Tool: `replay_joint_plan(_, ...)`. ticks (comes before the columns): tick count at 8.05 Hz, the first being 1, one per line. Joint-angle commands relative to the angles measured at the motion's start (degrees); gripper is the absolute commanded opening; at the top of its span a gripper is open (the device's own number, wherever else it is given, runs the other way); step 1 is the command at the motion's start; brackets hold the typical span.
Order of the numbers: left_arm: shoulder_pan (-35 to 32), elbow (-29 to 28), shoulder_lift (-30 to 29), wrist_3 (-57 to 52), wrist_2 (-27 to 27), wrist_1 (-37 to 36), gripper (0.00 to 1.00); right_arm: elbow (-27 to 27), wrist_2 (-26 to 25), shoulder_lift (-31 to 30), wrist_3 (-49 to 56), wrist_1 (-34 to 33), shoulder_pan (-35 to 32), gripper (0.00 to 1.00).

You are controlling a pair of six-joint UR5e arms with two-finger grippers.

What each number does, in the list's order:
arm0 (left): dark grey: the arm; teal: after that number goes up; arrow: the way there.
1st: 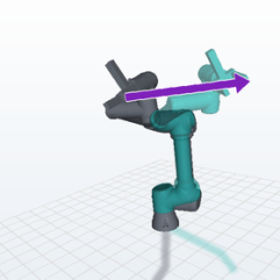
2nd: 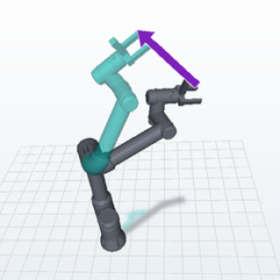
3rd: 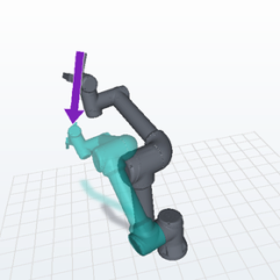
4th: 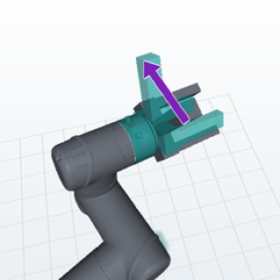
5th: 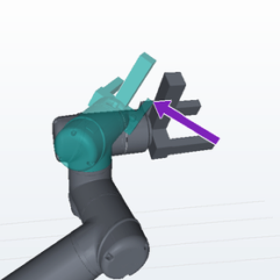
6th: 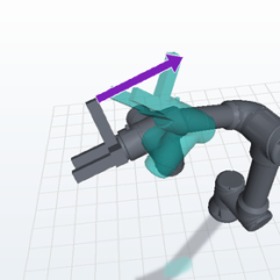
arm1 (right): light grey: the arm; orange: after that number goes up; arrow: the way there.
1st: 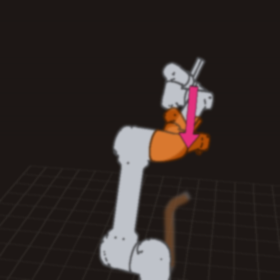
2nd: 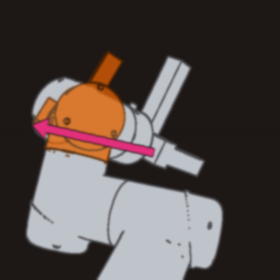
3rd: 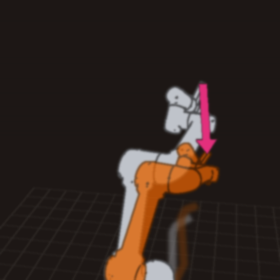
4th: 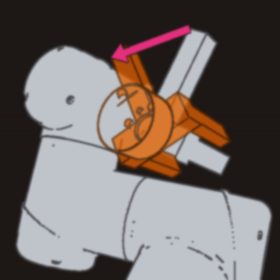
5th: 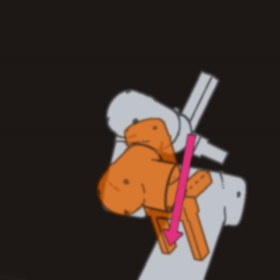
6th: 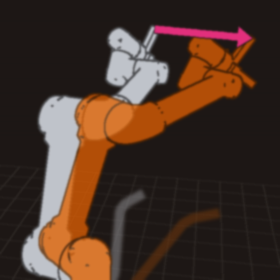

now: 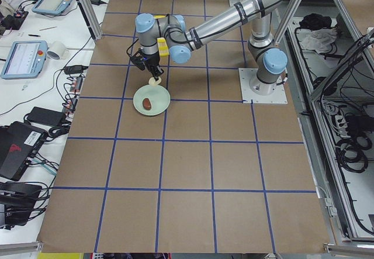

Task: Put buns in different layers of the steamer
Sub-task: 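Lift the white bun with the left gripper while the right arm reaches toward the steamer, then grasp the top steamer tier rim with the right gripper and lift it aside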

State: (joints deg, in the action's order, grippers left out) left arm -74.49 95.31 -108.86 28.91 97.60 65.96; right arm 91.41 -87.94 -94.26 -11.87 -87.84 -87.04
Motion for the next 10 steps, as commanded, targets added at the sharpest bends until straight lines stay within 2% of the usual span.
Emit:
replay_joint_plan(1,-6.4,-0.3,1.9,4.6,-0.3,0.3,0.00,-0.1,0.0,0.1,-0.3,-0.3,0.0,1.00)
replay_joint_plan(3,-10.0,-0.4,3.2,6.4,-0.5,1.2,0.00,-2.1,0.1,3.4,-3.7,-0.8,-0.7,1.00)
replay_joint_plan(6,-10.6,-0.9,4.6,6.7,-2.5,2.7,0.00,-3.6,-3.1,16.3,-17.4,-13.3,-14.3,1.00)
replay_joint_plan(7,-10.5,-1.0,5.1,6.6,-2.5,3.7,0.00,-3.5,-2.9,19.5,-19.7,-17.6,-16.1,1.00)
replay_joint_plan(10,-10.5,-1.1,5.1,6.6,-2.6,3.7,0.00,-2.9,-3.0,27.4,-21.5,-24.7,-19.0,0.97)
